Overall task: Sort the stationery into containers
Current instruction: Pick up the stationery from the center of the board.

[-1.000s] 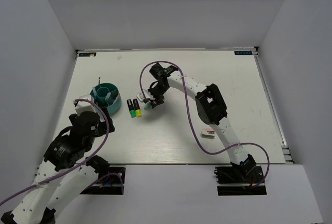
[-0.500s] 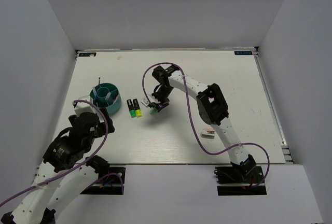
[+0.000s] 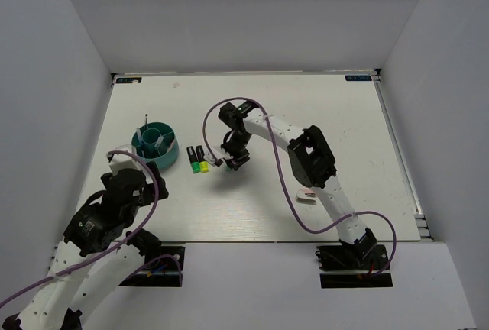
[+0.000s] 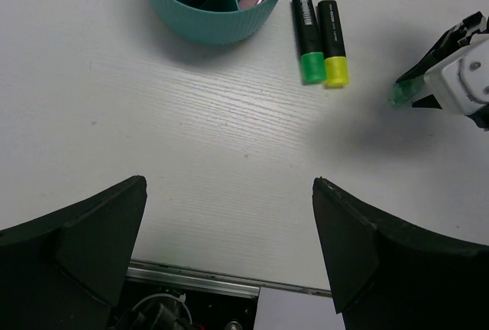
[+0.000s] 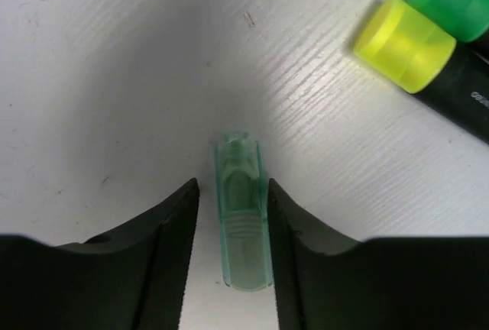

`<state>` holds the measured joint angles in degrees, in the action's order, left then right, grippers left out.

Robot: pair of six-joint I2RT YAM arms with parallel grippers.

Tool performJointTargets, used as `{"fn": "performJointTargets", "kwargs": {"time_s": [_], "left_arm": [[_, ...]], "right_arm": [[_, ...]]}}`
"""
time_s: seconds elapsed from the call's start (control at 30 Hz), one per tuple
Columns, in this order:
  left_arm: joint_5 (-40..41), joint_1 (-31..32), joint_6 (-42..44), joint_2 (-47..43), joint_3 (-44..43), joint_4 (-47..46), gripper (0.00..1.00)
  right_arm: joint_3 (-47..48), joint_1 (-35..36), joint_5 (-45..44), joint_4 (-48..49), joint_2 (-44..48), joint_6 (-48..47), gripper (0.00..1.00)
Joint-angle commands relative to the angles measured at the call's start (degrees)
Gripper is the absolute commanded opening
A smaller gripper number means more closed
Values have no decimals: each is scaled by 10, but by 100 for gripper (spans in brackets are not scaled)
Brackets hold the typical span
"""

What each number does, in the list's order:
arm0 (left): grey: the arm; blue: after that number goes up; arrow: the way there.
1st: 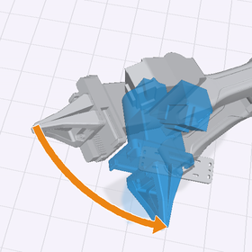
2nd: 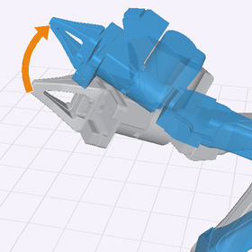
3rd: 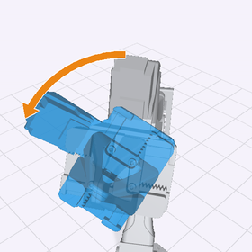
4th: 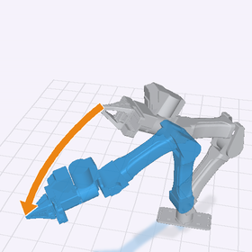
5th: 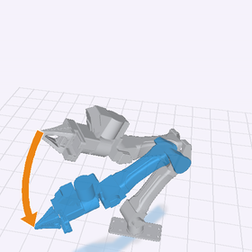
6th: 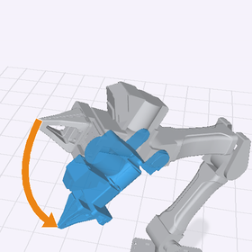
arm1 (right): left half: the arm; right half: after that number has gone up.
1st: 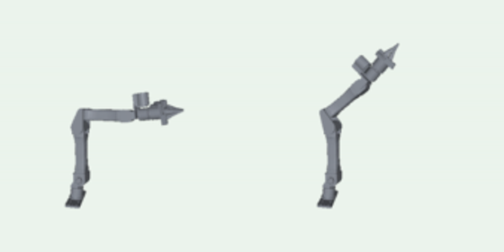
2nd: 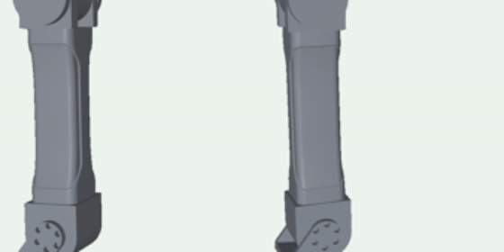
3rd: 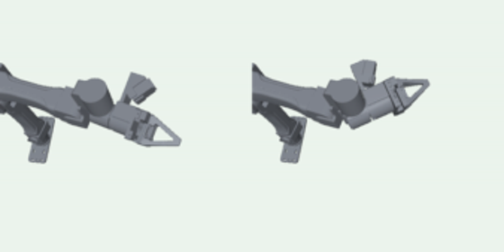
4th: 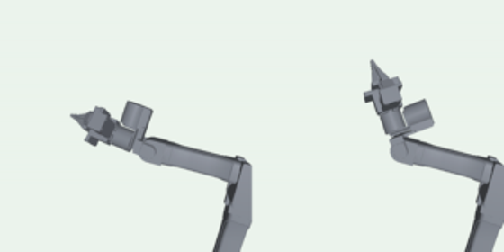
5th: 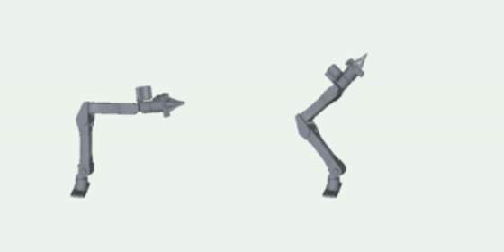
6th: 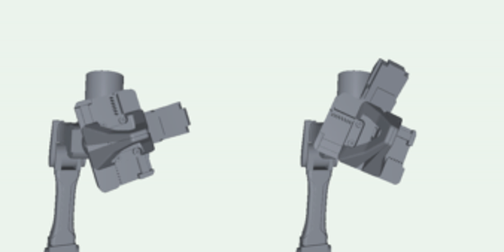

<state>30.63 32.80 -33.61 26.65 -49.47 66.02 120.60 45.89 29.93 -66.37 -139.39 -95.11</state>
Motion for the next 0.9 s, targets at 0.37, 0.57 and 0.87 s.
{"fn": "performJointTargets", "kwargs": {"time_s": [0.37, 0.57, 0.87], "left_arm": [[0, 0, -15, -21, 3, 22, 100], [4, 0, -7, -24, -18, 18, 100], [17, -2, 6, -32, -48, 11, 100]], "right_arm": [[-21, 26, -21, 20, 19, 148, 13], [-8, 32, 79, 151, 91, 386, 7], [30, 32, 131, 583, 98, 794, 0]]}}
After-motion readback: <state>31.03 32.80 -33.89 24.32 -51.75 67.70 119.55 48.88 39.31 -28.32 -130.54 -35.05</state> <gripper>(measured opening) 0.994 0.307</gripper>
